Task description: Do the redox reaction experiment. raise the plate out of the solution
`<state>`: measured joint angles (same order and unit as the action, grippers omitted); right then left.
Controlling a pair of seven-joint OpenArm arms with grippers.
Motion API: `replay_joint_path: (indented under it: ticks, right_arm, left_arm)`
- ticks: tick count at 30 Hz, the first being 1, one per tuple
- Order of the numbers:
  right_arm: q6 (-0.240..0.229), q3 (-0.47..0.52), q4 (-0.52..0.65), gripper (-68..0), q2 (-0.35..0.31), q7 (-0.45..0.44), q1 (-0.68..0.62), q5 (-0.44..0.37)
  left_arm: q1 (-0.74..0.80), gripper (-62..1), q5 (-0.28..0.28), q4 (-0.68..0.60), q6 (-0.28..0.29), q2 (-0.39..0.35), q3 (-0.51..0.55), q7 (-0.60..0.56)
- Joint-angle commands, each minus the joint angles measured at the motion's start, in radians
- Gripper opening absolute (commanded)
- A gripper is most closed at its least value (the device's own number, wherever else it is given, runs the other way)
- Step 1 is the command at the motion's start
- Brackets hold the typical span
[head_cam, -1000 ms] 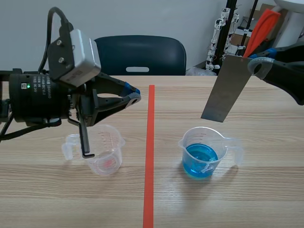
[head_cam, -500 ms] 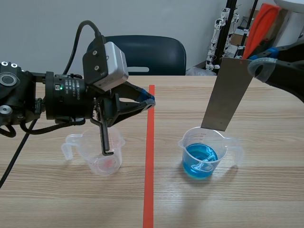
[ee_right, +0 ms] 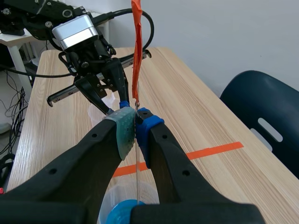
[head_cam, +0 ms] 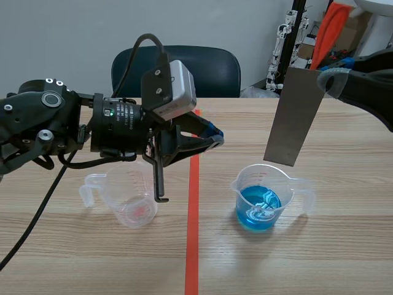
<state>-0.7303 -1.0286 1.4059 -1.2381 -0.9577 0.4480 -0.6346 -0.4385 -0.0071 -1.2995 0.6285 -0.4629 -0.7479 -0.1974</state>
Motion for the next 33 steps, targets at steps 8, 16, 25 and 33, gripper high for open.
replay_joint_path:
  ticks: [8,16,25,33]
  right_arm:
    - [-0.015,0.015,0.009,-66.9,-0.009,0.011,0.012,-0.058]
    - [-0.015,0.015,0.035,-66.9,-0.017,0.013,0.012,-0.058]
    - [-0.015,0.015,0.035,-66.9,-0.017,0.012,0.012,-0.058]
    - [-0.015,0.015,0.035,-66.9,-0.017,0.012,0.012,-0.058]
  left_arm:
    - [-0.010,-59.2,-0.011,-0.002,-0.004,0.019,0.002,-0.009]
    - [-0.010,-59.2,-0.011,0.035,0.049,0.025,-0.004,-0.014]
    - [-0.010,-59.2,-0.011,0.046,0.048,0.033,-0.016,-0.012]
    - [-0.011,-59.2,-0.011,0.046,0.048,0.033,-0.016,-0.012]
